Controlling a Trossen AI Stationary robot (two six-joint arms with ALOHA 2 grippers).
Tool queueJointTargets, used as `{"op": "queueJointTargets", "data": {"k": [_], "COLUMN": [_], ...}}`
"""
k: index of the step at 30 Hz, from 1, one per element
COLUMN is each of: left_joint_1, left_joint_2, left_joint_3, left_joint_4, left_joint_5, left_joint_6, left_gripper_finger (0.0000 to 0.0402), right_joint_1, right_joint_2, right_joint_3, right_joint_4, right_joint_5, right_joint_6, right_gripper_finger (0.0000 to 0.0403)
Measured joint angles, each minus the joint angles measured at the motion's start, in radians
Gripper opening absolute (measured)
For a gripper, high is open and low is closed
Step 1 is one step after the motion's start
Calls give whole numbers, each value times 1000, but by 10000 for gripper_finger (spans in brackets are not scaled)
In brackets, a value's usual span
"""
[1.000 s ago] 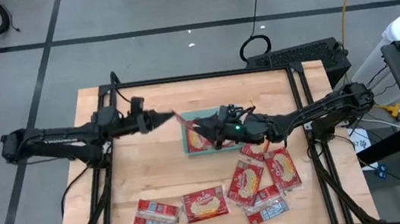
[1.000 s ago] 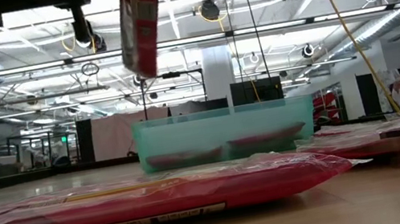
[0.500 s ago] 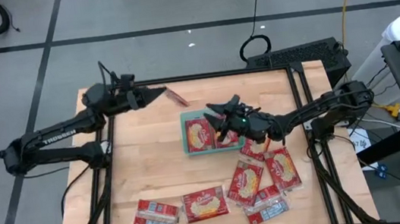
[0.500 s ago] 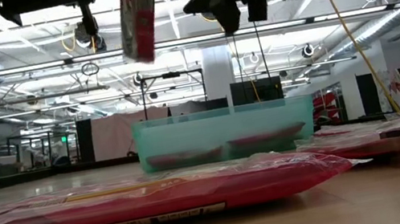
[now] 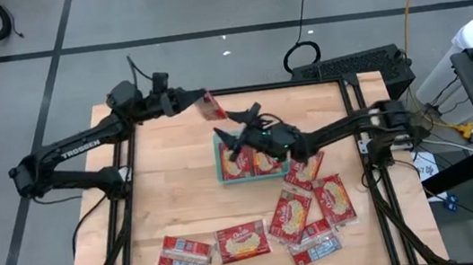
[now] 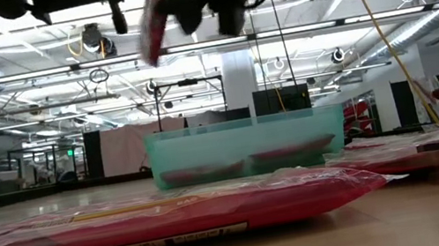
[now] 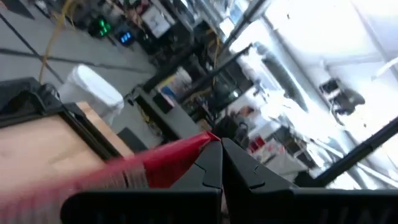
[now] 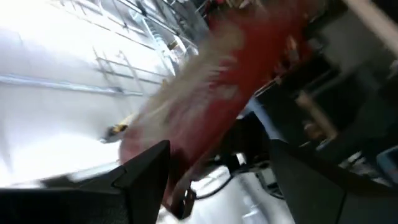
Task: Sort popcorn bags into baskets
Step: Put the red popcorn bag into the green bin
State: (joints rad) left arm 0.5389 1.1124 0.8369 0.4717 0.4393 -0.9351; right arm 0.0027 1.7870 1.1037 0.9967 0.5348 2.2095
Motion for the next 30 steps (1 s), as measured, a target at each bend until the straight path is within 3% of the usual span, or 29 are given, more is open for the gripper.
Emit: {"op": "queueJointTargets", "data": {"k": [6, 11, 17, 21, 26, 30], "left_joint_1": [0, 0, 19, 47, 69, 78], "left_joint_2": [63, 73, 69, 70, 68, 68], "left_joint_3": [70, 82, 82, 82, 82, 82], "left_joint_4": [8, 3, 1, -10, -100, -192], "left_joint_5": [75, 93, 100, 179, 293, 345], "left_joint_6": [20, 16, 13, -1, -16, -13], "left_gripper_finger": [0, 0, 0, 6, 33, 78], "right_joint_1": [-60, -101, -149, -168, -209, -244], "right_joint_2": [148, 164, 164, 159, 155, 155], "right_joint_3": [50, 42, 15, -10, -31, -48], "right_joint_4": [277, 324, 386, 406, 406, 407], "right_joint_5": [20, 1, -93, -163, -265, -353], "right_joint_6": [14, -18, -31, -30, -35, -66], "right_gripper_finger": [268, 257, 170, 100, 33, 10]}}
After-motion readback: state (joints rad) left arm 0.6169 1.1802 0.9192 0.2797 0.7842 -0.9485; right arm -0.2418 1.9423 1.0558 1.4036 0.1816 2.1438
